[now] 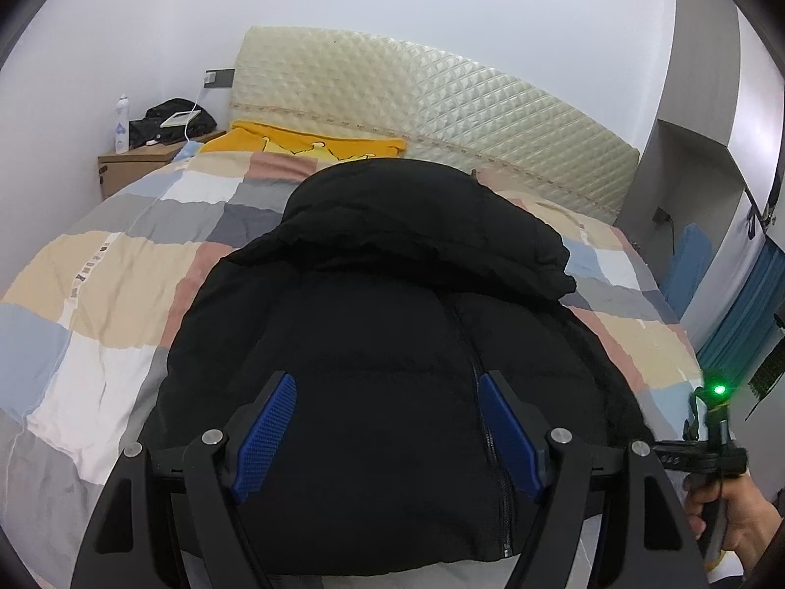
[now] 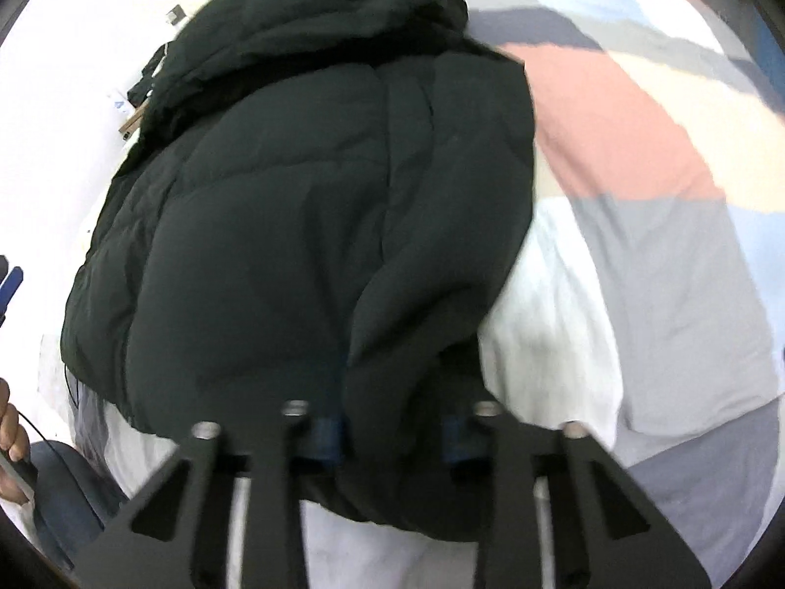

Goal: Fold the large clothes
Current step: 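Grasp the black jacket hem with the right tool, then grasp the jacket hem with the left tool while the right tool holds its part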

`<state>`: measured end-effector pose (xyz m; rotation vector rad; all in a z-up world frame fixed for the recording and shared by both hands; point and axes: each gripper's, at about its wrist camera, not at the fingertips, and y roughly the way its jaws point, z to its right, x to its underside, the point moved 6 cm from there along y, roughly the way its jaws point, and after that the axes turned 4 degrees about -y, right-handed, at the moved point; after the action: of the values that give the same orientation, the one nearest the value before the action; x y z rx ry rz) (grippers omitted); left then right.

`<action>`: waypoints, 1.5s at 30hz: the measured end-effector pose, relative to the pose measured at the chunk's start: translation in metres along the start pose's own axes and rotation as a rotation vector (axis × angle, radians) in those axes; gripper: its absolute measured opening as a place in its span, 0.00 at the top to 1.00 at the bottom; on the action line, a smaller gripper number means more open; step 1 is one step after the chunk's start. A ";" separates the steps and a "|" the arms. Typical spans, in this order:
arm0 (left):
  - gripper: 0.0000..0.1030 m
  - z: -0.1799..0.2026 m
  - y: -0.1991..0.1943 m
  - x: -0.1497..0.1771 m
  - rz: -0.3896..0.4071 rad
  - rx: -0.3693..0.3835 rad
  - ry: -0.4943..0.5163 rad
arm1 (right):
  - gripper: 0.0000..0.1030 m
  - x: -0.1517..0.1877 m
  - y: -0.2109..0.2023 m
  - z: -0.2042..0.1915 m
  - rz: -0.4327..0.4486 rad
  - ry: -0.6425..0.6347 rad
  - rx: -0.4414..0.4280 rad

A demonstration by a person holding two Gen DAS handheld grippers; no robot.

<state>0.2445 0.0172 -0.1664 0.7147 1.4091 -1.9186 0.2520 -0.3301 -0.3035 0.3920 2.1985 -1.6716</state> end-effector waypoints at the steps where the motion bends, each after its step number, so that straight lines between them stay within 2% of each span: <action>1: 0.26 -0.001 -0.001 0.000 0.001 -0.002 -0.005 | 0.87 0.000 -0.008 0.000 0.028 -0.006 -0.016; 6: 0.26 -0.009 -0.009 -0.005 0.011 -0.040 0.032 | 0.92 -0.003 -0.042 0.007 0.130 0.037 -0.058; 8: 0.26 -0.018 -0.013 -0.011 0.020 -0.044 0.011 | 0.92 -0.005 -0.057 0.007 0.179 0.063 -0.077; 10: 0.26 -0.029 -0.013 -0.018 -0.016 -0.039 -0.032 | 0.93 -0.002 -0.064 0.009 0.202 0.101 -0.102; 12: 0.26 -0.038 -0.014 -0.022 -0.043 -0.016 -0.073 | 0.93 0.000 -0.055 0.015 0.168 0.130 -0.082; 16: 0.26 -0.062 -0.014 -0.025 -0.091 -0.042 -0.096 | 0.92 0.009 -0.032 0.023 0.065 0.176 -0.048; 21: 0.26 -0.088 0.012 -0.022 -0.182 0.017 -0.127 | 0.87 0.009 -0.025 0.025 0.056 0.200 -0.079; 26: 0.26 -0.125 0.047 -0.013 -0.272 -0.031 -0.217 | 0.81 0.012 -0.018 0.025 0.039 0.192 -0.065; 29: 0.26 -0.144 0.057 0.004 -0.346 -0.061 -0.271 | 0.71 0.013 -0.015 0.028 0.033 0.217 -0.076; 31: 0.26 -0.156 0.054 0.009 -0.342 -0.116 -0.267 | 0.51 0.013 -0.014 0.028 0.031 0.215 -0.093; 33: 0.26 -0.168 0.049 0.013 -0.330 -0.147 -0.288 | 0.42 0.011 -0.012 0.027 0.034 0.218 -0.116; 35: 0.26 -0.182 0.046 0.016 -0.330 -0.178 -0.334 | 0.38 0.010 -0.010 0.027 0.031 0.232 -0.126; 38: 0.26 -0.204 0.039 0.016 -0.294 -0.270 -0.389 | 0.35 0.007 -0.011 0.025 0.029 0.224 -0.132; 40: 0.26 -0.213 0.039 0.017 -0.301 -0.248 -0.429 | 0.35 0.005 -0.017 0.028 0.053 0.244 -0.150; 42: 0.26 -0.213 0.046 0.024 -0.341 -0.197 -0.454 | 0.34 0.006 -0.022 0.033 0.069 0.272 -0.147; 45: 0.26 -0.200 0.059 0.032 -0.408 -0.124 -0.428 | 0.24 0.010 -0.023 0.044 0.077 0.309 -0.120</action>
<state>0.2797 0.1905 -0.2813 -0.0578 1.4503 -2.0996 0.2381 -0.3786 -0.2981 0.7348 2.4517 -1.5129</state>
